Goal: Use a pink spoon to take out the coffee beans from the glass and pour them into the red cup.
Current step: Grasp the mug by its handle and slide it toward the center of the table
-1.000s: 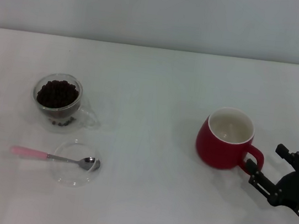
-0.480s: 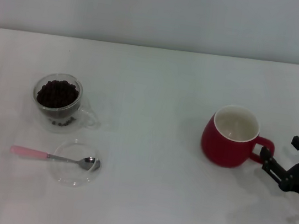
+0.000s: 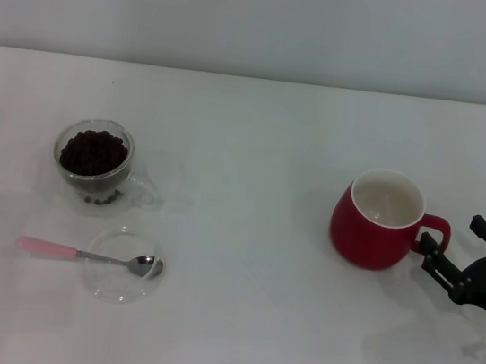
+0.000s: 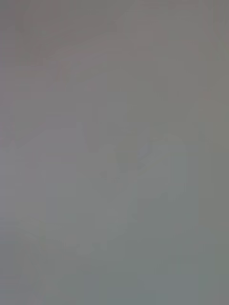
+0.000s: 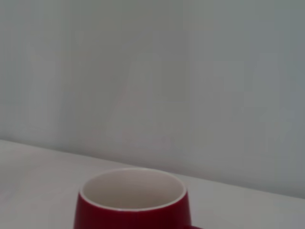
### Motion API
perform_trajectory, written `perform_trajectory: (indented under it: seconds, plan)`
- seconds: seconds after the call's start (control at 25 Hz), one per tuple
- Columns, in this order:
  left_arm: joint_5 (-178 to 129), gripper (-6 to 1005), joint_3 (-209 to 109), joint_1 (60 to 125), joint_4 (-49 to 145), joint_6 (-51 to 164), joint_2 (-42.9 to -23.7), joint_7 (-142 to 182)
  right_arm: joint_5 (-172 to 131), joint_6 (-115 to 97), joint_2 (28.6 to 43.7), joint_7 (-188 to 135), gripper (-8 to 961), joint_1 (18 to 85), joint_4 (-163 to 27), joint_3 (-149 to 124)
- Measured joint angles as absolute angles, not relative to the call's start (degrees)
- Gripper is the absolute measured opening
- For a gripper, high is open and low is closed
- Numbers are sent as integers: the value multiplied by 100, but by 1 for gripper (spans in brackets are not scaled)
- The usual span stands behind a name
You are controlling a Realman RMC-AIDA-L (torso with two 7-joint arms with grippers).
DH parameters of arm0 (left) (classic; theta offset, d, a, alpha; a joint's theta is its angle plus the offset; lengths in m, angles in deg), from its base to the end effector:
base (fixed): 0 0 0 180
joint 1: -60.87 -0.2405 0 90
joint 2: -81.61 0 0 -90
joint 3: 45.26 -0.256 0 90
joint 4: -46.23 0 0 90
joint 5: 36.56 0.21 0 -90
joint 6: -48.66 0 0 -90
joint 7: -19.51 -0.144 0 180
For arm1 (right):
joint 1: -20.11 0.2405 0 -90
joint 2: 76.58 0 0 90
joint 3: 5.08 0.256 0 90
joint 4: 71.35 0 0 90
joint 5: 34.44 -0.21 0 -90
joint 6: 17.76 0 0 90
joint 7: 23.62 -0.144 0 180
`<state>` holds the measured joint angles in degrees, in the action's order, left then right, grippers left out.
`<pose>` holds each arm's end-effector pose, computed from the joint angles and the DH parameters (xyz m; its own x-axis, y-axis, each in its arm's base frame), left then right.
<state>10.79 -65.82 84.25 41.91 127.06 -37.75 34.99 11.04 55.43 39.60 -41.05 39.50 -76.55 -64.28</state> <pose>-0.3680 0.2945 0.0260 0.6009 -0.1467 0.7858 0.7993 0.1117 -0.5904 0.3791 0.2537 -0.0289 0.7669 -0.1674 -0.6196 -0.6321 -0.3640 -0.6841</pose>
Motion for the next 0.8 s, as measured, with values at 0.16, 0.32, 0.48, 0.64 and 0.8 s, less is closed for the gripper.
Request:
perform_trajectory:
  seconds: [0.16,0.32,0.48,0.64,0.8]
  plan:
    - [1089,876,-6582,8412,4187,12707,-3775,3499,1128,5522,3960,-4103,763,3960,-7657,-6417]
    - [1090,876,-6582,8365,4193,12707,-3775,3499,1128,5484,3960,-4102,745,3962,-7653,-6426]
    - [1091,876,-6582,8357,4203,12707,-3775,3498,1128,5463,3960,-4102,727,3962,-7660,-6435]
    - [1090,875,-6582,8355,4219,12707,-3773,3499,1128,5390,3960,-4102,664,3972,-7677,-6435]
    - [1090,875,-6582,8355,4221,12706,-3761,3498,1189,5306,3960,-4103,556,4019,-7718,-6421]
